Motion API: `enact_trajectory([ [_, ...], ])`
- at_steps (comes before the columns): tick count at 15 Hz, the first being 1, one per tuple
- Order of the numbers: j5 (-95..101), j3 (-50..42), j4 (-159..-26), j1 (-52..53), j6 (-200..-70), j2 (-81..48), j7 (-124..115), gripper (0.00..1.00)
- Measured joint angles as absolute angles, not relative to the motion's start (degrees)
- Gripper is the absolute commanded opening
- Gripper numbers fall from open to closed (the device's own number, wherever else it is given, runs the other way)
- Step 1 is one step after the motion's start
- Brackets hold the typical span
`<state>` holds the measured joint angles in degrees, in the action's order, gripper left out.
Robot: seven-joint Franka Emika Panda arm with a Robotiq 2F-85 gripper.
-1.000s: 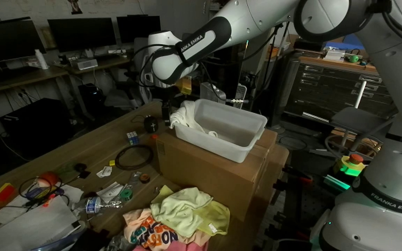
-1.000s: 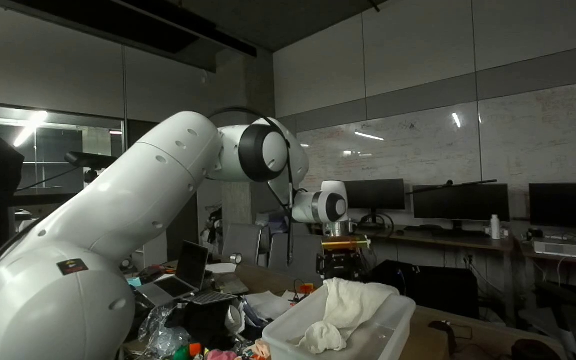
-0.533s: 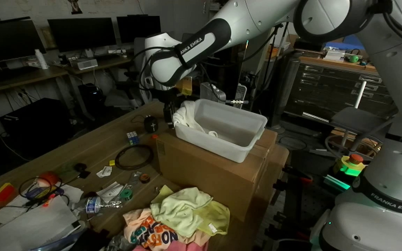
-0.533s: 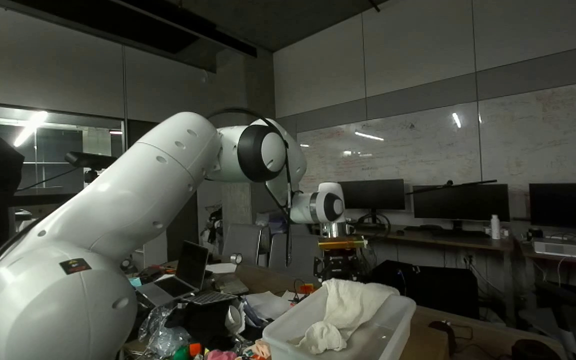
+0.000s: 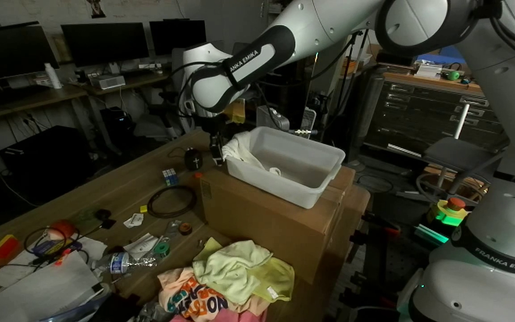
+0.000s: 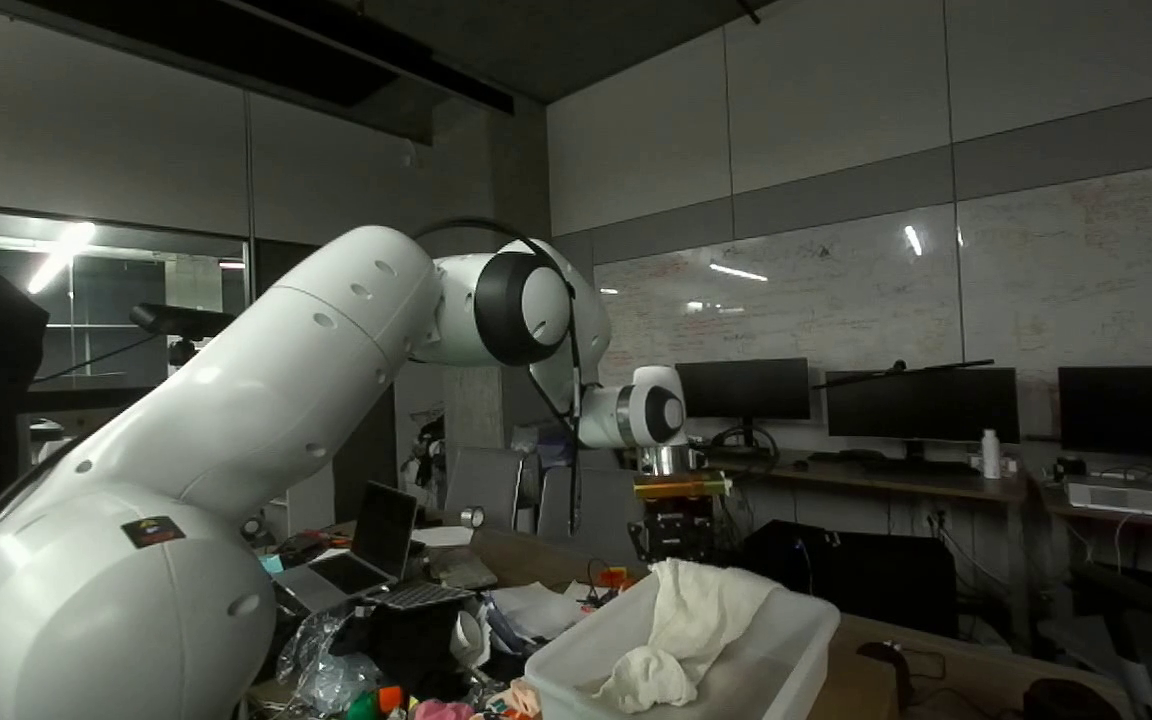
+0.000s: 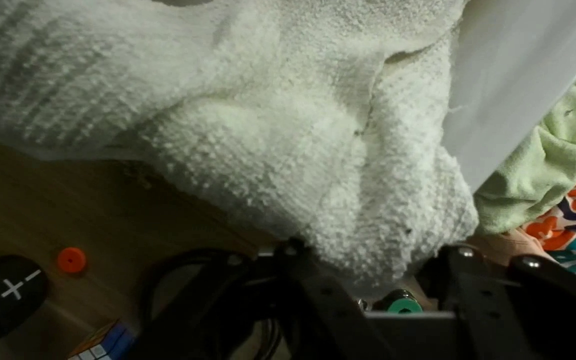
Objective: Remove the things from the bowl and put them on the table
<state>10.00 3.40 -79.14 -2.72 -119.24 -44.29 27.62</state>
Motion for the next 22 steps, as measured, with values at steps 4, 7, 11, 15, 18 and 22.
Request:
enact_trajectory([
  [4,10.0,3.4,-78.9,-2.7,-119.2,-44.3,27.6,0.00],
  [7,10.0,3.4,-78.7,-2.7,-119.3,-44.3,27.6,0.03],
  [11,10.0,3.4,-78.5,-2.8,-120.3,-42.7,27.6,0.03],
  [15,10.2,3.4,-79.8,-2.5,-124.3,-37.1,26.3,0.03],
  [18,11.2,3.0,-83.0,-1.7,-129.4,-30.0,22.5,0.03],
  [22,15.5,1.6,-89.2,0.5,-135.9,-19.1,14.9,0.03],
])
